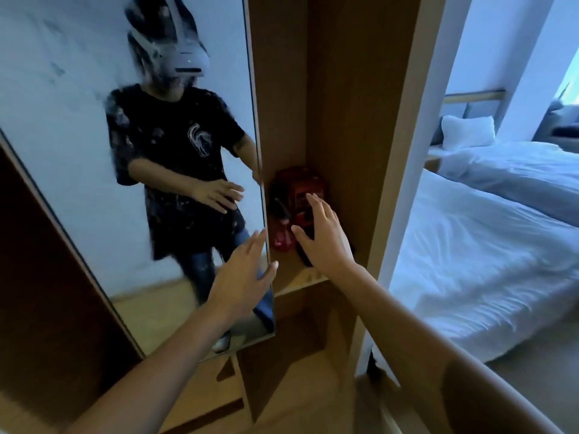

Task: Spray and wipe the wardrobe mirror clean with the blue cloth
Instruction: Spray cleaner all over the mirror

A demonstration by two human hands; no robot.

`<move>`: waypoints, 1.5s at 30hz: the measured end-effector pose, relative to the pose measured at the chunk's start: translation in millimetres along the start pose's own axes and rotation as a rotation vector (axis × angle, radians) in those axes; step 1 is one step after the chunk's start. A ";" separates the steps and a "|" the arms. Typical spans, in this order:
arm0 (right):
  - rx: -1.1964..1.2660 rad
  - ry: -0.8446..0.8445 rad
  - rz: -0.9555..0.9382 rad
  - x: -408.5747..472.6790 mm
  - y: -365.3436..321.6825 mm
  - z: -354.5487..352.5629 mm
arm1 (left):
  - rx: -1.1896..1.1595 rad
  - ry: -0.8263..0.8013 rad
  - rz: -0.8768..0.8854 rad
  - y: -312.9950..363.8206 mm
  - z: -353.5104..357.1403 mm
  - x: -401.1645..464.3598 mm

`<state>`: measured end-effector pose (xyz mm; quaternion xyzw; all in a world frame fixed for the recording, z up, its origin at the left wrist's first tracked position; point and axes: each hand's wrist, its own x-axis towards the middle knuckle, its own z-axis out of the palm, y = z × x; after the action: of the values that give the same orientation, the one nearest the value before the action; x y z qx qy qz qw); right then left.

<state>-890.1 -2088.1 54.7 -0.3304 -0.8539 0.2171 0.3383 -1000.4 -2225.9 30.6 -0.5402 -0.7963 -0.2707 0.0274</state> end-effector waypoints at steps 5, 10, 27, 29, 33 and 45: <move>0.007 -0.094 0.036 21.1 61.9 2.4 | -0.140 -0.057 -0.126 17.5 57.1 33.1; 0.021 -0.215 0.028 57.8 118.6 5.7 | -0.271 -0.055 -0.295 36.2 106.9 72.4; 0.181 -0.470 0.036 139.4 195.6 76.1 | -0.458 -0.035 -0.670 0.4 198.9 139.4; 0.194 -0.491 0.042 152.1 199.0 90.3 | -0.499 -0.026 -0.718 -7.6 205.2 154.1; 0.246 -0.490 0.063 175.6 203.0 119.8 | -0.582 -0.035 -0.707 -30.6 222.2 175.1; 0.589 -0.581 0.146 226.0 217.2 178.9 | -0.631 0.248 -0.638 -80.1 259.6 237.0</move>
<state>-1053.4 -1804.4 -97.3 -0.2042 -0.7896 0.5596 0.1472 -1104.2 -1927.5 -143.1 -0.2137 -0.7920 -0.5573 -0.1281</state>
